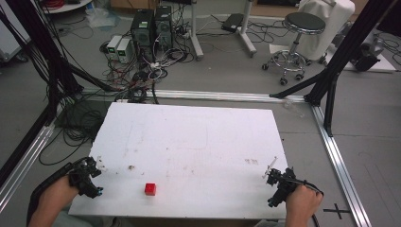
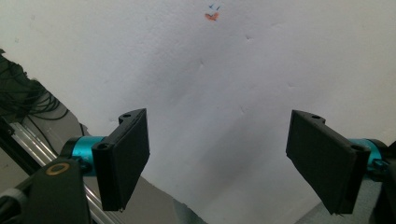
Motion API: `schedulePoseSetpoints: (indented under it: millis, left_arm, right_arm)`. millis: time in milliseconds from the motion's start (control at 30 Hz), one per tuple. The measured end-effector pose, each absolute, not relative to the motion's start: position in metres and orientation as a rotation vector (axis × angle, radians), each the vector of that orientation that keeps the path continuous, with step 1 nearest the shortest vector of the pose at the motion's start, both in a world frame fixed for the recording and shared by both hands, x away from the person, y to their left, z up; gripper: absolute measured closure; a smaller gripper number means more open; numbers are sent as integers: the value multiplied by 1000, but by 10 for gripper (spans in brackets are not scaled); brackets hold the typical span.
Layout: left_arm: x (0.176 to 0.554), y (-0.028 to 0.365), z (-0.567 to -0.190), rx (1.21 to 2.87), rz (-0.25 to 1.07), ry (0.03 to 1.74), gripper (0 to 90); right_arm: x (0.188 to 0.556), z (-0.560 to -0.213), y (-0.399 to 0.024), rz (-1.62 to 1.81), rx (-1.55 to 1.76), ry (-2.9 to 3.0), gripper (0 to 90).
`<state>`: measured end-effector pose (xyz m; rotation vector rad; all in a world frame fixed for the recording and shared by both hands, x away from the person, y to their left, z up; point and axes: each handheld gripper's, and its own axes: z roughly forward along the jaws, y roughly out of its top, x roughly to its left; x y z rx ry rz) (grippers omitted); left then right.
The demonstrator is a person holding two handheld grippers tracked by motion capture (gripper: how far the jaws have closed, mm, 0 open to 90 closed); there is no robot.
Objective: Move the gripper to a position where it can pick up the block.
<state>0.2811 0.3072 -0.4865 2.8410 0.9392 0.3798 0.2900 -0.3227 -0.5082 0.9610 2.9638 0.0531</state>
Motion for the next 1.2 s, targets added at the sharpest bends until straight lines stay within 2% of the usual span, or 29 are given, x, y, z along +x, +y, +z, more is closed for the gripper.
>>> schedulePoseSetpoints:
  millis: [233,1200]
  left_arm:
    - [282,303,-488,2853,348,895,218]
    - [305,278,-467,2993,241,486,218]
  right_arm:
    - [291,-509,-322,60,965,2968,29]
    - [290,-508,-323,117,961,2963,29]
